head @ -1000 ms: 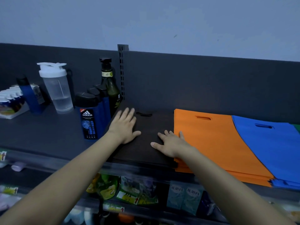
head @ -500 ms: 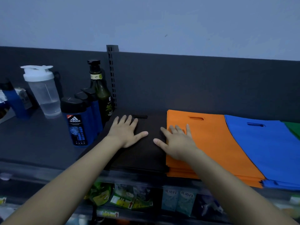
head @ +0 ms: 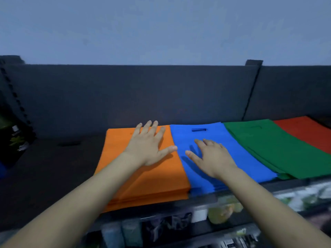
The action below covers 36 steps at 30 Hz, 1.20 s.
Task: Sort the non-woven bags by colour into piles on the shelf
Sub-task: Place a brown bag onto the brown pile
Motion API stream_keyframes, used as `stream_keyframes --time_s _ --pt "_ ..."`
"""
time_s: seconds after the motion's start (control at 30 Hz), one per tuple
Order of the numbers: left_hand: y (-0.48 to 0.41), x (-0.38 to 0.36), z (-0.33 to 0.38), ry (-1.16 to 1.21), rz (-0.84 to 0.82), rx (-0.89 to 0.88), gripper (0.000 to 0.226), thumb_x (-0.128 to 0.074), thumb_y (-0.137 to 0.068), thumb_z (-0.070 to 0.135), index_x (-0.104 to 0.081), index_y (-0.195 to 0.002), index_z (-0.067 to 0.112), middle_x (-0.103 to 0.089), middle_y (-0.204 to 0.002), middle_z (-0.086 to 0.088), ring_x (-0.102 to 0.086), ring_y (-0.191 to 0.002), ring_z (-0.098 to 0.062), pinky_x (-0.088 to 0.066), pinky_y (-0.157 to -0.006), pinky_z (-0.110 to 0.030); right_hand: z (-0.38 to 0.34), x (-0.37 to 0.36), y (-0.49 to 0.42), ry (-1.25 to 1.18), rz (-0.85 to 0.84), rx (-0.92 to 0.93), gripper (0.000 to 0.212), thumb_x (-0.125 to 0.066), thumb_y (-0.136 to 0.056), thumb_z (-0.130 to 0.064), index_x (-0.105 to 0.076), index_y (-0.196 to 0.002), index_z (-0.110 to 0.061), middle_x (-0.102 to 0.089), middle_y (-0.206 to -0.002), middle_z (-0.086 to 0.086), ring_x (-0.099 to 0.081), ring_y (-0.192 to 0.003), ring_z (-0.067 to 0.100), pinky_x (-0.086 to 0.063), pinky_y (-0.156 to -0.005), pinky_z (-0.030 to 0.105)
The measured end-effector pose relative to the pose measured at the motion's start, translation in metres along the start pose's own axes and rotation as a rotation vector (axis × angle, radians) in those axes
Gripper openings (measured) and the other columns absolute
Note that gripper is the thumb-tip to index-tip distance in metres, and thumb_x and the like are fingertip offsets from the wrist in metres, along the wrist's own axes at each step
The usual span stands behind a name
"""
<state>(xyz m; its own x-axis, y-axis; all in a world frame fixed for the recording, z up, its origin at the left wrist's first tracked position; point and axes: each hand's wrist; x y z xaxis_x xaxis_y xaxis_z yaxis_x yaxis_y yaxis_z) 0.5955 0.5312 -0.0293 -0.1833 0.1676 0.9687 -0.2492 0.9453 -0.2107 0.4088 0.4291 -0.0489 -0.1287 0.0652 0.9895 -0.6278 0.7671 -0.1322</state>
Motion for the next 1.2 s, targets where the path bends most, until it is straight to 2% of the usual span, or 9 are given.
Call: stream_keyframes --time_s 0.1,0.3,0.47,0.67,0.8,0.93,1.2 --pt "-0.036 0.008 0.071 -0.09 0.076 -0.076 0.106 0.012 -0.069 0.081 -0.01 -0.155 0.024 -0.006 -0.163 -0.006 0.0 -0.15 -0.024 0.002 -0.12 -0.045 0.078 0.009 0.005 0.025 0.033 -0.035 0.073 -0.025 -0.093 -0.067 -0.025 -0.151 -0.022 -0.029 -0.156 0.01 -0.027 -0.143 0.024 -0.023 -0.116 0.042" --pt "-0.117 0.016 0.218 -0.016 0.082 -0.097 0.109 0.017 -0.066 0.081 -0.01 -0.155 0.025 -0.009 -0.163 -0.005 -0.003 -0.149 -0.025 -0.002 -0.12 -0.045 0.245 0.039 0.019 0.014 0.106 -0.139 0.068 -0.034 -0.094 -0.061 -0.028 -0.149 -0.022 -0.019 -0.159 0.008 -0.031 -0.141 0.025 -0.029 -0.11 0.036" --pt "-0.173 0.027 0.318 0.036 0.034 -0.147 0.098 -0.001 -0.077 0.083 -0.006 -0.155 0.024 -0.006 -0.163 -0.005 -0.001 -0.15 -0.024 -0.001 -0.12 -0.045 0.357 0.054 0.022 0.027 0.128 -0.242 0.065 -0.035 -0.094 -0.06 -0.034 -0.146 -0.02 -0.036 -0.152 0.006 -0.037 -0.135 0.027 -0.034 -0.105 0.037" --pt "-0.232 0.03 0.396 0.034 -0.005 -0.255 0.098 -0.002 -0.076 0.083 -0.004 -0.155 0.025 -0.004 -0.163 -0.004 0.001 -0.15 -0.023 0.001 -0.121 -0.045 0.437 0.06 0.012 0.005 0.122 -0.359 0.065 -0.039 -0.093 -0.06 -0.038 -0.144 -0.02 -0.036 -0.151 0.006 -0.038 -0.135 0.028 -0.035 -0.104 0.038" --pt "-0.271 0.027 0.431 0.039 0.023 -0.326 0.096 -0.005 -0.08 0.082 -0.008 -0.155 0.023 -0.008 -0.163 -0.006 -0.003 -0.149 -0.024 -0.002 -0.12 -0.045 0.47 0.059 0.005 -0.041 0.141 -0.46 0.061 -0.047 -0.092 -0.057 -0.044 -0.139 -0.019 -0.022 -0.158 0.008 -0.041 -0.132 0.032 -0.039 -0.102 0.039" --pt "-0.303 0.024 0.47 0.066 0.022 -0.379 0.094 -0.011 -0.081 0.082 -0.016 -0.154 0.021 -0.018 -0.16 -0.007 -0.011 -0.148 -0.026 -0.007 -0.119 -0.045 0.508 0.059 -0.002 -0.073 0.142 -0.538 0.058 -0.051 -0.09 -0.057 -0.048 -0.135 -0.019 -0.014 -0.16 0.008 -0.041 -0.131 0.033 -0.042 -0.101 0.04" --pt "-0.365 0.01 0.581 0.032 0.017 -0.462 0.088 -0.015 -0.085 0.078 -0.032 -0.147 0.018 -0.048 -0.142 -0.009 -0.035 -0.135 -0.028 -0.023 -0.112 -0.044 0.634 0.056 -0.014 -0.101 0.107 -0.62 0.062 -0.052 -0.09 -0.056 -0.044 -0.14 -0.019 -0.021 -0.158 0.008 -0.036 -0.135 0.032 -0.038 -0.104 0.04"
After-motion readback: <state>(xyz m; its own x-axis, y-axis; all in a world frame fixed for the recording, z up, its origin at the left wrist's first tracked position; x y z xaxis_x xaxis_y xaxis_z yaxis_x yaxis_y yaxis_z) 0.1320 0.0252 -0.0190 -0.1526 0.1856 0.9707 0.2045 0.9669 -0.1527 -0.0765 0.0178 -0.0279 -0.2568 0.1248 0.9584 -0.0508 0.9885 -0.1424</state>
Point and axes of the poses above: each hand's wrist, its own y-axis away from the middle knuckle, its own x-axis out of the back of the hand, z = x × y
